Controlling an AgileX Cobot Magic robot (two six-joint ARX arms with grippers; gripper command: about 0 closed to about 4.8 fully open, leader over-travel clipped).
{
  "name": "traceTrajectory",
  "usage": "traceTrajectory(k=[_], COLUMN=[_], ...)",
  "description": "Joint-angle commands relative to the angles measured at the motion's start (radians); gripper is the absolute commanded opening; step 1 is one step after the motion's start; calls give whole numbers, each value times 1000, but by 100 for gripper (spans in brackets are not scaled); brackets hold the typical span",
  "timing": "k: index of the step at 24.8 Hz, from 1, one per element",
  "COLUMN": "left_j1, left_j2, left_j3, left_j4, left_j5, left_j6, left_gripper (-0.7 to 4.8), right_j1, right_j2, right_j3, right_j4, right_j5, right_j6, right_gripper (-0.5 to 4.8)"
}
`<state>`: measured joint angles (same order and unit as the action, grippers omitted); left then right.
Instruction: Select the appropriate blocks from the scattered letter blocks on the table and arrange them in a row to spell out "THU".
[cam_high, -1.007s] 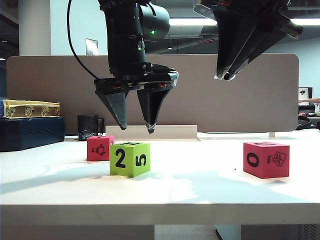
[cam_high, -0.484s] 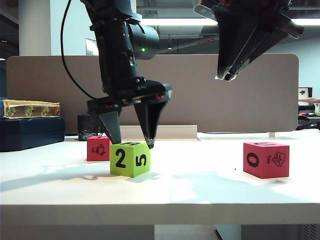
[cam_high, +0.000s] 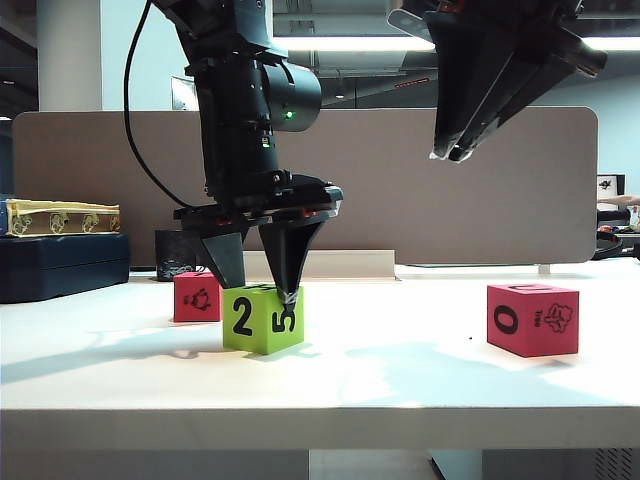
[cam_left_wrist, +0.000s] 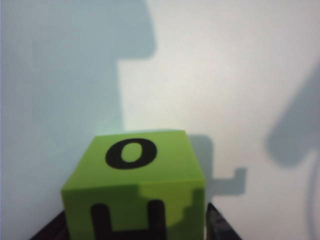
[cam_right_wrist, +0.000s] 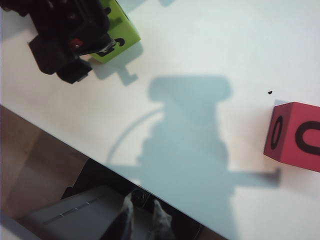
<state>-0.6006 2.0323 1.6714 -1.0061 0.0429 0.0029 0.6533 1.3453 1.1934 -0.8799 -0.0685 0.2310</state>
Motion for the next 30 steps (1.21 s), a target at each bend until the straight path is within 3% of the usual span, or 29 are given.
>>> traceTrajectory(k=[1,7,11,19,30], left_j1=[-2,-2,-2,-2,2], left_j2=[1,3,5,5,6], left_j3=[1,1,1,1,1], left_j4=[17,71,99,66,195], left_j5=[-5,-5,-5,-6,-67], left_j6=[-3,-4,-3,-3,1], left_gripper=[304,298,227,240,236], right_j1=[2,2,2,2,2], right_j2=[-3,-3,-3,-3,-3], right_j3=[4,4,4,4,4], right_j4=[9,10,8,0,-6], right_j5=[-1,-2,-2,-2,-2], right_j6=[4,4,4,4,4], right_gripper=[54,54,54,54,54])
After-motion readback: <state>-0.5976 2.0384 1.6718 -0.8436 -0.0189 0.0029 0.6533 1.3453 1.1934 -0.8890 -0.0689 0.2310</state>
